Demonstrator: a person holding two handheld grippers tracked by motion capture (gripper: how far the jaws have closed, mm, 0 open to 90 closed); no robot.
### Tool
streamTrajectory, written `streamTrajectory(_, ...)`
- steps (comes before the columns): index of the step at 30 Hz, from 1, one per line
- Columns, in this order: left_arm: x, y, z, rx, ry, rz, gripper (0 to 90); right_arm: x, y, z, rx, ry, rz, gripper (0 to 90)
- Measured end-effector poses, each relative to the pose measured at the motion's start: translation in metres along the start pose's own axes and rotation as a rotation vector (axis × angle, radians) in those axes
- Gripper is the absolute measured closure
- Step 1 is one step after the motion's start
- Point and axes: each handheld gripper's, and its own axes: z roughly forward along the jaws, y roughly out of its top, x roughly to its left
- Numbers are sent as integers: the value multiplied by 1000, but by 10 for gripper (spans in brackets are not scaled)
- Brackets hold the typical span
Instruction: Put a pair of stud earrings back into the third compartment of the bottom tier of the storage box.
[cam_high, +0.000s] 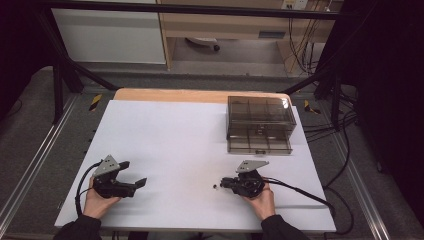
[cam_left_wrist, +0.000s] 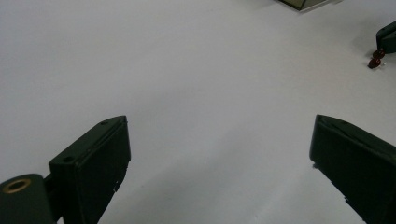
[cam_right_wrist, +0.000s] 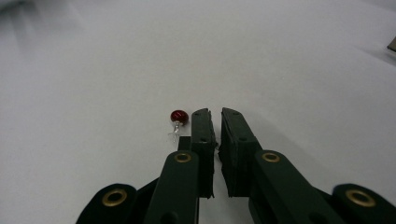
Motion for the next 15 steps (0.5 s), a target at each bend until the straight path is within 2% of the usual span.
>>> streamTrajectory(7,0,0,0,-2,-1,-1,48,0,1,-3,14,-3,9,846)
streamTrajectory(15,0,0,0,0,-1,2,48,-1,5,-11,3,-18,13,846)
